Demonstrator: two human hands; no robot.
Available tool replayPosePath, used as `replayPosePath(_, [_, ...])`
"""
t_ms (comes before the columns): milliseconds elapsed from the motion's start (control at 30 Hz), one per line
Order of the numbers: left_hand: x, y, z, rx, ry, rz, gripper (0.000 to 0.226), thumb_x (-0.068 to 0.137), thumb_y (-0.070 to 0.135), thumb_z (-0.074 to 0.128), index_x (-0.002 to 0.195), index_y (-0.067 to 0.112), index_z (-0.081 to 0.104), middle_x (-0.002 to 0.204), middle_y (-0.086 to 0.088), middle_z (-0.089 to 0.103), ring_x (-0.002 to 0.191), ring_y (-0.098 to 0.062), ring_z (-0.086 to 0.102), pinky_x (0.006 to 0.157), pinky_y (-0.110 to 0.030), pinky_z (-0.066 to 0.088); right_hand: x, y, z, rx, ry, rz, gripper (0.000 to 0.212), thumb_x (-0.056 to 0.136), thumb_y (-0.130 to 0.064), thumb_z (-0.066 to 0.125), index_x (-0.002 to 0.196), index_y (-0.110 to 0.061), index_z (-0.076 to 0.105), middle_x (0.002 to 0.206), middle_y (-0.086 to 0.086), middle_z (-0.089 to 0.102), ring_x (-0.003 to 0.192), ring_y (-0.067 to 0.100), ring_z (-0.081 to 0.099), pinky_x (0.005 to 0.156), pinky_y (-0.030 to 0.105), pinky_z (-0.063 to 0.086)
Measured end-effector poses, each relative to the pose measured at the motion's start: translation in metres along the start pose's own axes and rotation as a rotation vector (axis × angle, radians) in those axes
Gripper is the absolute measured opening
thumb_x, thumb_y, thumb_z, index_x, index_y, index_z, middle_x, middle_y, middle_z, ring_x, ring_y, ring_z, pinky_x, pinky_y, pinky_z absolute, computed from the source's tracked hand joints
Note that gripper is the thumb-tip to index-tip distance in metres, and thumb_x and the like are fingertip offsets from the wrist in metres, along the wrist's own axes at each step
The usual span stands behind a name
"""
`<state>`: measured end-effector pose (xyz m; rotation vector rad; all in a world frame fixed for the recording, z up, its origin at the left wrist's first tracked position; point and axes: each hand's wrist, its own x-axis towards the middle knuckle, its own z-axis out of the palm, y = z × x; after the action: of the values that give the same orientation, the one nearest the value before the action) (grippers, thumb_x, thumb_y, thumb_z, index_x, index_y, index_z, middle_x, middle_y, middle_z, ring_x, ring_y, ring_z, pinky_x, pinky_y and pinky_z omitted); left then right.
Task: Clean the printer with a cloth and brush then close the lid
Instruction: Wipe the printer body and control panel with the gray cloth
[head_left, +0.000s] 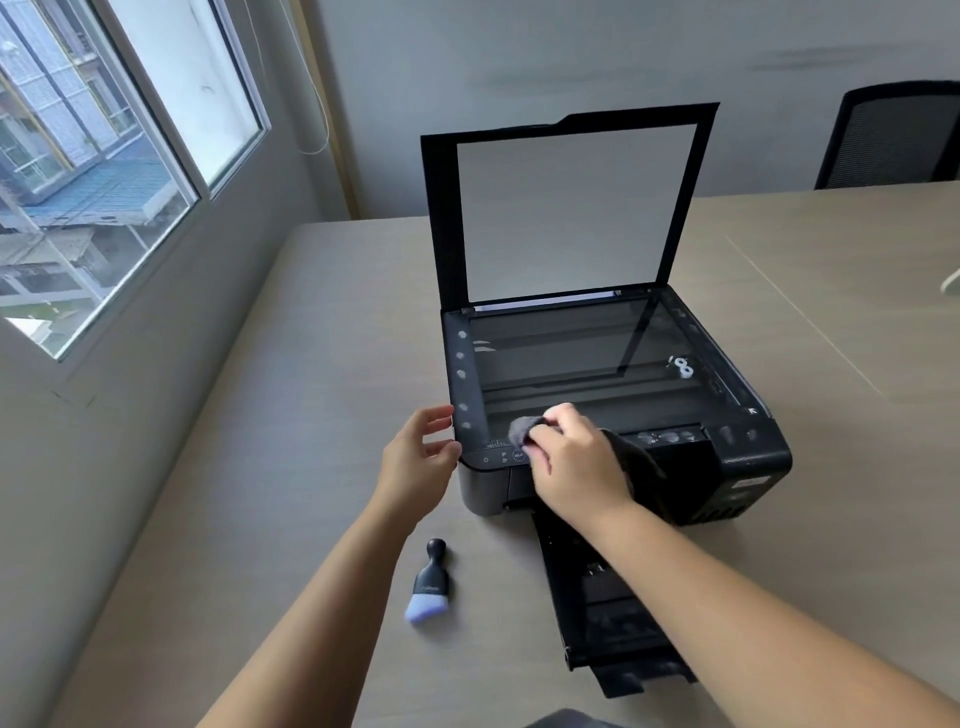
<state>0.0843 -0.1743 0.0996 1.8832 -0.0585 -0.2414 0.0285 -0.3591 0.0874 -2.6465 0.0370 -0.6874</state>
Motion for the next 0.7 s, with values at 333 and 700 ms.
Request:
replayPosePath(333, [0.001,-0.009,0.005,-0.035,0.037,0.025,0.036,0.09,0.003,0.055,0.117,0.025,0.062,0.115,0.016,0.065,0.095,-0.014,0.068,0.076,-0.028,0.055,0.002,0.074,-0.05,-0.191,-0.137,0.136,0.008,0.078,-0.011,0.062,0.081,-0.01,0.069,0.093,0.006,0.062,0.075,0.036,0.058,0.064,0.039,0.049])
replayPosePath(700, [0.003,-0.015,0.006,-0.068,0.036,0.034,0.036,0.09,0.002,0.055,0.115,0.027,0.061,0.115,0.016,0.064,0.096,-0.017,0.068,0.082,-0.035,0.057,0.003,0.074,-0.063,-0.203,-0.247,0.096,0.008,0.085,-0.015,0.06,0.088,-0.015,0.068,0.098,0.0,0.06,0.085,0.03,0.053,0.071,0.033,0.037])
